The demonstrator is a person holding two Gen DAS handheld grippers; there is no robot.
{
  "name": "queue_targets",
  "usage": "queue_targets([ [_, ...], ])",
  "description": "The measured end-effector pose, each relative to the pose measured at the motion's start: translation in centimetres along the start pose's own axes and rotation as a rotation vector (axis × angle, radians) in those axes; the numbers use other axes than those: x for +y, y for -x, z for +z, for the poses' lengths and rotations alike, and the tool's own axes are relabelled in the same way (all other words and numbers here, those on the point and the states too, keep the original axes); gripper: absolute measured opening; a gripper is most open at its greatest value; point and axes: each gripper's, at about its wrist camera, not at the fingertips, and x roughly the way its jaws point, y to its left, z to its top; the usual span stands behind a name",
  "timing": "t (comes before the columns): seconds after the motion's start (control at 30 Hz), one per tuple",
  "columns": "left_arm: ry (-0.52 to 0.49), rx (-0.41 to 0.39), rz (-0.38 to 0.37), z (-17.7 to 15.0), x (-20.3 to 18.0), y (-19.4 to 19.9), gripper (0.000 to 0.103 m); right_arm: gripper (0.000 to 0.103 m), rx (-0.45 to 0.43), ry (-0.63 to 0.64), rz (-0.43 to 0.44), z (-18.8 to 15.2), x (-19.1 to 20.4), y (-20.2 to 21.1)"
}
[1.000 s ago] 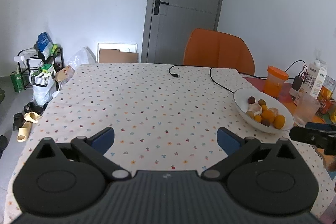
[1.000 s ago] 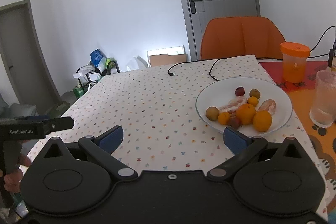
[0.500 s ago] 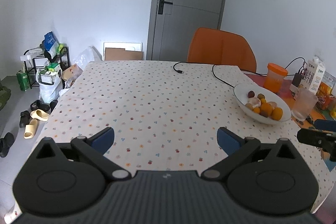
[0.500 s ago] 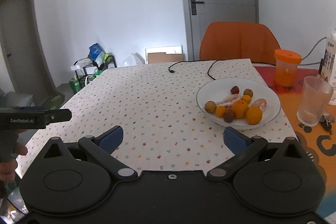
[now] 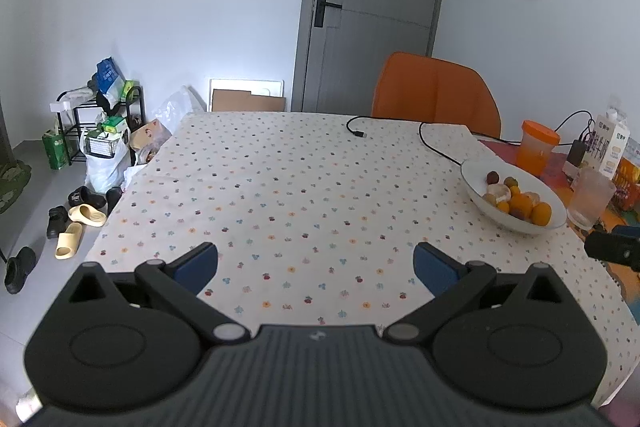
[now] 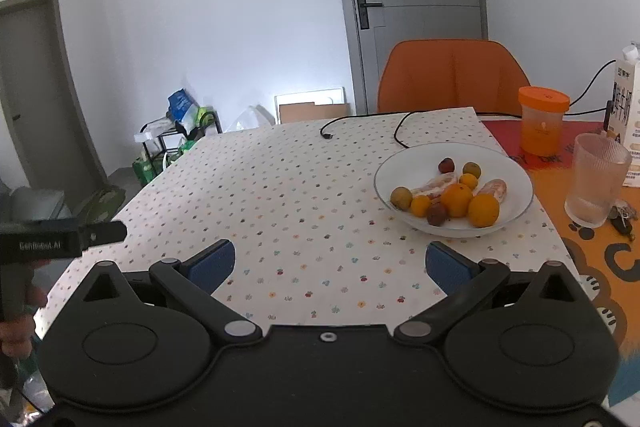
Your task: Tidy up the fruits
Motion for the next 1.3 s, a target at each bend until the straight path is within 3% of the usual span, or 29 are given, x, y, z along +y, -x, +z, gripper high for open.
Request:
queue_targets([
  [1.3,-0.016,0.027,-0.024,-0.67,-0.79,-0.44,0.103,0.103,0.020,0.007,-0.001,-0.60,0.21,-0.58],
])
